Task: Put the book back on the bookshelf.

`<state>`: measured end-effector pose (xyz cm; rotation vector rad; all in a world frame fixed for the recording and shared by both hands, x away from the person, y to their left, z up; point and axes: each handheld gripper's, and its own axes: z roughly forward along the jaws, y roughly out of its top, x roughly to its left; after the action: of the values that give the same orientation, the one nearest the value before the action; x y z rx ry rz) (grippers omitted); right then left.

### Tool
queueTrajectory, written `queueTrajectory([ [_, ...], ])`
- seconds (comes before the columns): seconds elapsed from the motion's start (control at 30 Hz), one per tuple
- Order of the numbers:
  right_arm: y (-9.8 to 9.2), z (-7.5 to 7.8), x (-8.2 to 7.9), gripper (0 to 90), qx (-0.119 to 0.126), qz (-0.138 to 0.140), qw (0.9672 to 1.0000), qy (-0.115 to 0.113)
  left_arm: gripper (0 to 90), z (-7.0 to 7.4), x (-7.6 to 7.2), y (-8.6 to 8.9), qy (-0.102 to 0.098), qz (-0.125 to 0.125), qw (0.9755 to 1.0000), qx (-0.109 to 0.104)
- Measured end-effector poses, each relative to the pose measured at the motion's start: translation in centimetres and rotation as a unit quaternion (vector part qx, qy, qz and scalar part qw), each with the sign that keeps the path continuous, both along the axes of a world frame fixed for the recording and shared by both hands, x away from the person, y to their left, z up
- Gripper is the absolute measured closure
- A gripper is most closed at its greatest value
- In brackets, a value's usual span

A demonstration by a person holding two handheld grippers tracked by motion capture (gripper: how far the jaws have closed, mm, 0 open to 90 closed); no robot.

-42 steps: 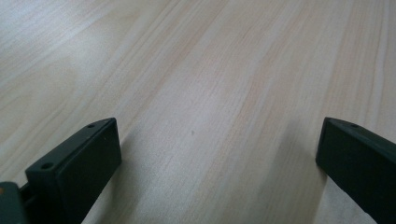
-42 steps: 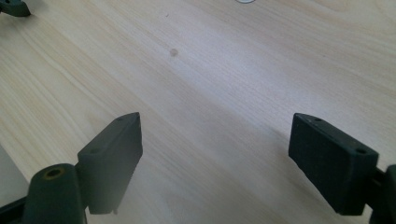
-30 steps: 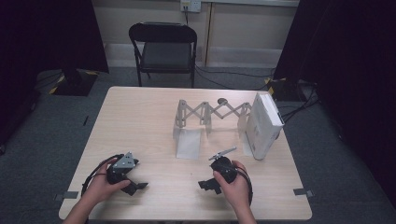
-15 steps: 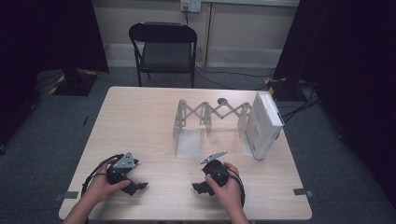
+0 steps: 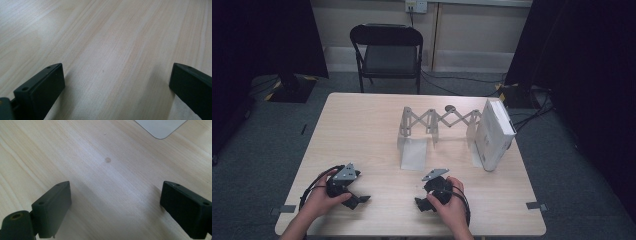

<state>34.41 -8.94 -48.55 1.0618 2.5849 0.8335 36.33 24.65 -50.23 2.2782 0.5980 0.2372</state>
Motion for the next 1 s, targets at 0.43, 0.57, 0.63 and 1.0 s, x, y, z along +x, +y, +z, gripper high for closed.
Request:
queueTrajectory([
  [0.43, 0.1, -0.5, -0.1, 9.3, 0.019, -0.002, 0.9995, -0.025, 0.0, 0.0, 0.0, 0.0, 0.0, 0.001, 1.0, -0.001],
  [0.57, 0.0, -0.6, -0.1, 9.2, 0.026, 0.0, 0.9992, -0.032, 0.0, 0.0, 0.0, 0.0, 0.0, 0.0, 1.0, 0.0],
  [0.63, -0.2, -0.8, -0.3, 9.3, 0.036, 0.003, 0.9985, -0.042, 0.0, 0.0, 0.0, 0.0, 0.0, 0.0, 1.0, -0.001],
  [1.0, -0.7, -1.3, -0.7, 9.3, 0.057, 0.006, 0.9965, -0.06, 0.0, 0.0, 0.0, 0.0, 0.0, 0.0, 1.0, -0.001],
])
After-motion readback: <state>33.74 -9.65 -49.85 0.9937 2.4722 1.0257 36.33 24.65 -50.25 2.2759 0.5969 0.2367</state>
